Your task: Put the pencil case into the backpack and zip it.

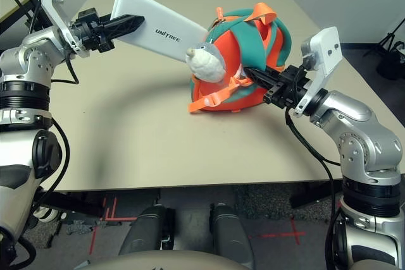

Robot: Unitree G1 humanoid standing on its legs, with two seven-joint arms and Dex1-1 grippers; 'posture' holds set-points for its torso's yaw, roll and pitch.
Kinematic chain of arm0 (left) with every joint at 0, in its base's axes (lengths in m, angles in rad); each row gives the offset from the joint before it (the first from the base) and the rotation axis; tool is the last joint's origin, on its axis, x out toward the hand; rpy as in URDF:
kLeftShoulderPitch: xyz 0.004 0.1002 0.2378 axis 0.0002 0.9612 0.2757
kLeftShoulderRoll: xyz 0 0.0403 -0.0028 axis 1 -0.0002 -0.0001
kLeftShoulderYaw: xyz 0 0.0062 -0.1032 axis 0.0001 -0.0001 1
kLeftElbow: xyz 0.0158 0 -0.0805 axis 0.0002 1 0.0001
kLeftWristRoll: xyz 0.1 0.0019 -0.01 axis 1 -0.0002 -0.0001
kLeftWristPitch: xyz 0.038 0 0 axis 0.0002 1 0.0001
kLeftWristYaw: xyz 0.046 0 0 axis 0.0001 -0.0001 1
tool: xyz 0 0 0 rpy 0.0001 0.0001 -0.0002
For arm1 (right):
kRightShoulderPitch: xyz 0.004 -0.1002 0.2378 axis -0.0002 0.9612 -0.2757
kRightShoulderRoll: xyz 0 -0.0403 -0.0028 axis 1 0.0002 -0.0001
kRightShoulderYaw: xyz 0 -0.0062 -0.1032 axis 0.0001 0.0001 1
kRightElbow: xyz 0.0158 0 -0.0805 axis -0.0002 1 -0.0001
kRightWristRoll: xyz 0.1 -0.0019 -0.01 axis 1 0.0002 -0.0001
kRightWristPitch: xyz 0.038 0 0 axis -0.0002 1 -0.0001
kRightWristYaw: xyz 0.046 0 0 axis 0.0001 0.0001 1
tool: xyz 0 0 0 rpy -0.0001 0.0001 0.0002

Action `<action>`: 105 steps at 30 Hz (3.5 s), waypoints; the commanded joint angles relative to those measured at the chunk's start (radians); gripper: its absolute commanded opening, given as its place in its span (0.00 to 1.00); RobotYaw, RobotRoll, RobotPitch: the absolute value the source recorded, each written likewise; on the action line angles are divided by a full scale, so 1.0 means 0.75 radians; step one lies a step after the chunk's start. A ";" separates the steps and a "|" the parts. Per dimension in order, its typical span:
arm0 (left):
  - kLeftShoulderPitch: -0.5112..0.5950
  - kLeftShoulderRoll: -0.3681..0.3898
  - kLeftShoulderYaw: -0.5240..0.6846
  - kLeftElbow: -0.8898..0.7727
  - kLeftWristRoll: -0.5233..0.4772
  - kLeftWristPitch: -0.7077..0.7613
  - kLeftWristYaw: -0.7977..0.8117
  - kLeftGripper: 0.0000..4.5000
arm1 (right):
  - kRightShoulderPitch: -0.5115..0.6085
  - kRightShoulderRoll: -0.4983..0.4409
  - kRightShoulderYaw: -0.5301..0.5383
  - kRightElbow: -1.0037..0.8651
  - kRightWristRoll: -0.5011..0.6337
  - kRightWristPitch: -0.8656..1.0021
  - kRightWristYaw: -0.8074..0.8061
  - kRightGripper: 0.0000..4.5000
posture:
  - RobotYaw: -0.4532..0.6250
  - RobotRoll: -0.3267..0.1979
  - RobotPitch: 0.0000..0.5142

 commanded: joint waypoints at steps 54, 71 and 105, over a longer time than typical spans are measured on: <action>0.187 0.036 -0.040 -0.467 0.085 0.040 0.030 0.31 | -0.080 0.017 0.094 0.103 -0.047 -0.098 0.052 0.01 | 0.51 0.62 0.12; 0.192 0.009 0.037 -0.520 -0.017 0.038 0.160 0.31 | -0.103 0.025 0.109 0.131 -0.071 -0.108 0.079 0.01 | 0.51 0.62 0.12; 0.356 -0.343 -0.130 -0.288 0.085 -0.207 0.217 0.31 | 0.000 -0.008 0.046 0.049 -0.053 -0.094 0.040 0.01 | 0.44 0.62 0.11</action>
